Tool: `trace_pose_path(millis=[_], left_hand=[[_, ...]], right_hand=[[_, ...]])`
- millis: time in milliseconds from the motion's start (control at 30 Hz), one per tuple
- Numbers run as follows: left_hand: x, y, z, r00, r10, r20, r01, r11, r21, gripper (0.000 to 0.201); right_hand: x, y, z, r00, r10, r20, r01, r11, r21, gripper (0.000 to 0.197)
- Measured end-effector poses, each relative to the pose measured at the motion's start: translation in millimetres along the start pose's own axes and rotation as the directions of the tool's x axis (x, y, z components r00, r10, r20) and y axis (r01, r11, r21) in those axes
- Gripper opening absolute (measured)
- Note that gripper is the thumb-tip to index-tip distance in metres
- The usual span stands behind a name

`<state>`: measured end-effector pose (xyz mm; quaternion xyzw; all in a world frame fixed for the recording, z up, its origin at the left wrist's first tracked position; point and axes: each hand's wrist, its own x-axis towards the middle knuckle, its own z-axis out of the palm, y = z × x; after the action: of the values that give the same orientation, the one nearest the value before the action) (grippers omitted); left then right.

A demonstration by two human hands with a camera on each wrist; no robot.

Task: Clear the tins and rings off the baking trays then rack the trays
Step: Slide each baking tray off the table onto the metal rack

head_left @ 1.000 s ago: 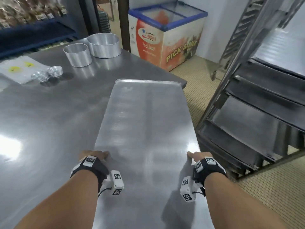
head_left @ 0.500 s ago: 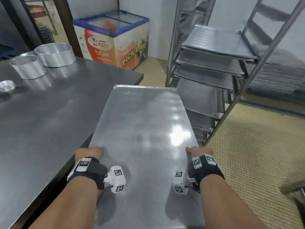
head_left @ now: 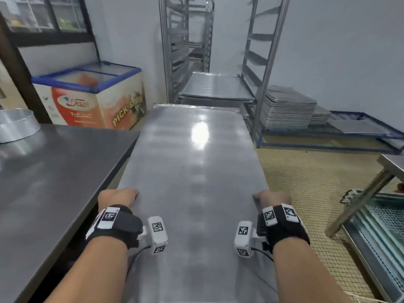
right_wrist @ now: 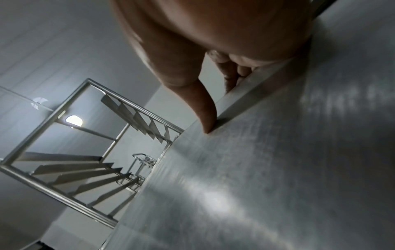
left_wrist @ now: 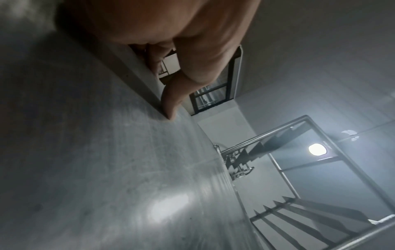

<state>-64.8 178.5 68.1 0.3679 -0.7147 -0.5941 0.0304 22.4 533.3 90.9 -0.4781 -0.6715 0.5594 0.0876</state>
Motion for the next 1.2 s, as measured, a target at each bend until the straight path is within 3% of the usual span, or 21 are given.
trace_pose_path(millis=[67, 133, 300, 500, 667, 833, 1000, 1133, 1200], left_hand=[[-5, 17, 11, 1.000, 0.024, 0.016, -0.024, 1.000, -0.012, 0.028], [0, 32, 24, 0.998, 0.051, 0.024, -0.050, 0.998, -0.037, 0.037], [17, 62, 56, 0.996, 0.057, 0.062, -0.052, 0.996, -0.075, 0.057], [34, 104, 100, 0.988, 0.099, 0.117, -0.082, 0.987, -0.140, 0.048], [73, 127, 143, 0.981, 0.131, 0.146, -0.100, 0.974, -0.202, 0.065], [116, 158, 180, 0.973, 0.148, 0.177, -0.100, 0.962, -0.254, 0.054], [165, 194, 218, 0.971, 0.139, 0.196, -0.088, 0.965, -0.248, 0.073], [154, 226, 230, 0.967, 0.129, 0.220, -0.081, 0.973, -0.217, 0.038], [155, 238, 238, 0.972, 0.126, 0.199, -0.089, 0.978, -0.186, 0.031]], right_hand=[[4, -10, -13, 0.999, -0.050, -0.002, 0.050, 0.999, -0.004, 0.040], [11, -21, -23, 0.997, -0.064, -0.038, 0.065, 0.998, 0.020, 0.047], [19, -58, -29, 0.993, -0.013, -0.121, 0.027, 0.993, 0.118, 0.050], [44, -100, -20, 0.990, -0.025, -0.140, 0.036, 0.996, 0.083, 0.050], [76, -142, -1, 0.989, -0.031, -0.145, 0.035, 0.999, 0.024, 0.050], [111, -180, 24, 0.991, -0.017, -0.136, 0.017, 1.000, -0.002, 0.050], [135, -213, 51, 0.988, -0.039, -0.147, 0.040, 0.999, 0.001, 0.049], [154, -237, 69, 0.990, -0.054, -0.130, 0.046, 0.997, -0.058, 0.052], [159, -248, 75, 0.991, -0.030, -0.127, 0.018, 0.995, -0.094, 0.052]])
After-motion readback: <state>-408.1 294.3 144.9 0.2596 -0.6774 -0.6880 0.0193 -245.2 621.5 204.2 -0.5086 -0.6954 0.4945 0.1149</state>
